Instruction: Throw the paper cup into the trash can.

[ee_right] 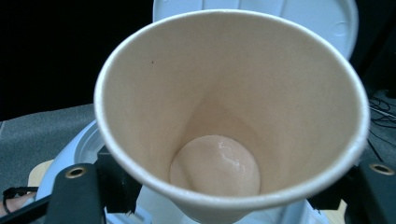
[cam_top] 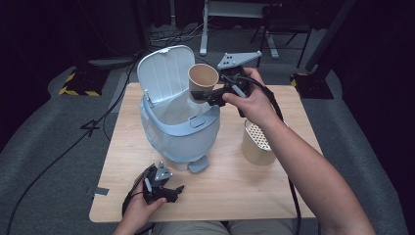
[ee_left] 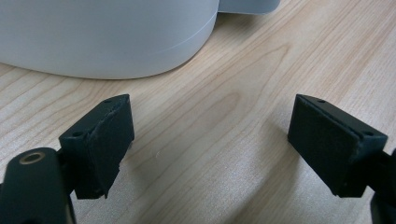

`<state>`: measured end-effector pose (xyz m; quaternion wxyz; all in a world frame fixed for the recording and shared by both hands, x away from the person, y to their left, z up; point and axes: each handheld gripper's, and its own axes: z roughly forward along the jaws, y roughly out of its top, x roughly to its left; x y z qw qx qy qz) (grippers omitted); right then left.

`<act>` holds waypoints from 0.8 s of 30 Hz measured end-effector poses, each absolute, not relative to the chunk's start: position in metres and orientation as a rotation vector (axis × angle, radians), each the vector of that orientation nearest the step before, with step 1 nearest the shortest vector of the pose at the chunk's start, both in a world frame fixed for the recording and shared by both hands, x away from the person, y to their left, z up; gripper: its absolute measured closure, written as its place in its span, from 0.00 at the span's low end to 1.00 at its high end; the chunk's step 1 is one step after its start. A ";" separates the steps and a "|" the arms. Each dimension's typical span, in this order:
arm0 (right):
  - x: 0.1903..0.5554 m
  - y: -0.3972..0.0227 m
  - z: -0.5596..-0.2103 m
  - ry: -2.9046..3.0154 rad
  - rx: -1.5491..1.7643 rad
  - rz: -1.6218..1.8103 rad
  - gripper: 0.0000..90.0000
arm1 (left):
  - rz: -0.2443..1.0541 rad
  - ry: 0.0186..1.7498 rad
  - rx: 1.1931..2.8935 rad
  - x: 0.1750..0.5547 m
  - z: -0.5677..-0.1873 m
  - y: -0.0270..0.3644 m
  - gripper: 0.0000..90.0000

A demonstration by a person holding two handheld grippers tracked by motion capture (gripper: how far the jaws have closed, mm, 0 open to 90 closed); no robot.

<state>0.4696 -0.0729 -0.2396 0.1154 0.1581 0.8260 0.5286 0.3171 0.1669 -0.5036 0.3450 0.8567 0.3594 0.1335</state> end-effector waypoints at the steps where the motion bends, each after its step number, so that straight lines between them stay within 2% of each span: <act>1: 0.470 -0.069 -0.241 2.424 0.463 1.546 0.32 | 0.347 0.932 2.225 0.317 -0.504 0.167 0.17; 19: 0.471 -0.030 -0.262 2.542 0.445 1.444 0.31 | 0.346 0.920 2.230 0.318 -0.503 0.167 0.17; 20: 0.472 -0.029 -0.263 2.536 0.435 1.433 0.28 | 0.345 0.920 2.230 0.319 -0.503 0.167 0.17; 22: 0.471 -0.028 -0.267 2.474 0.442 1.435 0.09 | 0.349 0.922 2.229 0.319 -0.503 0.167 0.17; 23: 0.470 -0.027 -0.268 2.456 0.471 1.442 0.08 | 0.343 0.921 2.229 0.319 -0.504 0.167 0.17; 24: 0.470 -0.027 -0.268 2.442 0.499 1.450 0.14 | 0.343 0.918 2.230 0.319 -0.504 0.167 0.17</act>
